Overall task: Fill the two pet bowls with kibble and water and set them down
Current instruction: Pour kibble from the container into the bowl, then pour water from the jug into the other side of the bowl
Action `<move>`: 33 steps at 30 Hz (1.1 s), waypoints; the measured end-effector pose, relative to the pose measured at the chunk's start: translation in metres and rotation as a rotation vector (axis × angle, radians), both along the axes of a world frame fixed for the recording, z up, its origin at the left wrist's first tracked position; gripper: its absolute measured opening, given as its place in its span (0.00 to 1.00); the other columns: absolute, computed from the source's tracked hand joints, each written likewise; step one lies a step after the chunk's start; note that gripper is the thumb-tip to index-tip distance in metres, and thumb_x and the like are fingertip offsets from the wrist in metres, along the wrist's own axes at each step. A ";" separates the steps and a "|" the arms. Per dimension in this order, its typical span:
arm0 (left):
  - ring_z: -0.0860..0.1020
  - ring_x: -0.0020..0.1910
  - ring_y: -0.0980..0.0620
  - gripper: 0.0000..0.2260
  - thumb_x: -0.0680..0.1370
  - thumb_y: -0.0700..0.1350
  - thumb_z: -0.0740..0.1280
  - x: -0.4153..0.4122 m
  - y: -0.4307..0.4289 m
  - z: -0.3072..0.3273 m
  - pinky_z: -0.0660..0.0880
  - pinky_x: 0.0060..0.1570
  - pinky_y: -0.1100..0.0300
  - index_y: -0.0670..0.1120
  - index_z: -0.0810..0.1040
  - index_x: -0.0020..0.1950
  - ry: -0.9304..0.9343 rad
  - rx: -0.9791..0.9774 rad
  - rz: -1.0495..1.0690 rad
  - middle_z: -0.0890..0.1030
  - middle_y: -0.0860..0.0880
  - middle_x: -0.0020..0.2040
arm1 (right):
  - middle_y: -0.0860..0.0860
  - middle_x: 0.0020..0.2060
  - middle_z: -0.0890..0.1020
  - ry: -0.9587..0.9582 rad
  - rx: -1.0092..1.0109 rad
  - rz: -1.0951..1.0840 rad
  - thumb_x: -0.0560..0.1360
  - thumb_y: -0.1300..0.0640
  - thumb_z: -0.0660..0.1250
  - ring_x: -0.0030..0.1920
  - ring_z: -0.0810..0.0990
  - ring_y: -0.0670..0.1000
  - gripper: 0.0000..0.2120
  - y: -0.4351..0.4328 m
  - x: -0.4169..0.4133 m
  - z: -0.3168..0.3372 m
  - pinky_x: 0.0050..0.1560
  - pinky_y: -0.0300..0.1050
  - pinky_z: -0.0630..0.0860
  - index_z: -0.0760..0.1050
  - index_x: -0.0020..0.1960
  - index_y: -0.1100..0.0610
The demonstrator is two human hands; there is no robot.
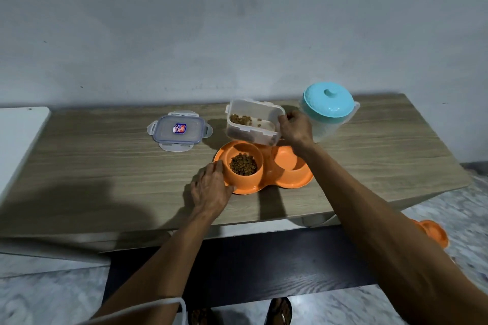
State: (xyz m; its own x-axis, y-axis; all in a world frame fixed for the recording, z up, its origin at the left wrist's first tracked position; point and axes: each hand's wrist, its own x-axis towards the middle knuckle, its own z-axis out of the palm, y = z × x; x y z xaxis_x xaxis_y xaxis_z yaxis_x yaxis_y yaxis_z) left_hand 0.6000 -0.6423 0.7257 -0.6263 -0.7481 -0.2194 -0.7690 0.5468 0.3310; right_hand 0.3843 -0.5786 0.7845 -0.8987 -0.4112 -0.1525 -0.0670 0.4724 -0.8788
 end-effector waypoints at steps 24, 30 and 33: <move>0.62 0.75 0.45 0.37 0.75 0.57 0.68 0.001 0.001 0.006 0.63 0.70 0.45 0.51 0.54 0.79 -0.032 0.018 0.017 0.61 0.49 0.77 | 0.63 0.49 0.83 0.237 0.275 0.070 0.78 0.55 0.63 0.52 0.80 0.63 0.11 -0.090 -0.027 -0.052 0.53 0.55 0.79 0.79 0.49 0.62; 0.63 0.74 0.45 0.37 0.75 0.57 0.68 0.002 0.000 0.004 0.64 0.69 0.46 0.51 0.54 0.79 -0.029 -0.003 0.002 0.61 0.48 0.76 | 0.64 0.52 0.83 0.214 0.285 0.064 0.79 0.54 0.64 0.55 0.80 0.64 0.13 -0.086 -0.028 -0.054 0.56 0.54 0.78 0.80 0.52 0.63; 0.63 0.74 0.45 0.37 0.75 0.57 0.68 0.003 0.000 0.003 0.64 0.68 0.46 0.51 0.54 0.79 -0.025 -0.008 -0.017 0.62 0.48 0.76 | 0.63 0.52 0.83 0.195 0.287 0.067 0.79 0.52 0.65 0.55 0.81 0.63 0.15 -0.081 -0.025 -0.048 0.57 0.56 0.79 0.81 0.52 0.63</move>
State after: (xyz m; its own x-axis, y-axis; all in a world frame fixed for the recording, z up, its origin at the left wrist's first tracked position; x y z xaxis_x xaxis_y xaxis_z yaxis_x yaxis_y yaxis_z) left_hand 0.6032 -0.6421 0.7290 -0.6331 -0.7395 -0.2287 -0.7677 0.5622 0.3075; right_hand 0.3588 -0.6593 0.7367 -0.8947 -0.4357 -0.0985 -0.2601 0.6874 -0.6781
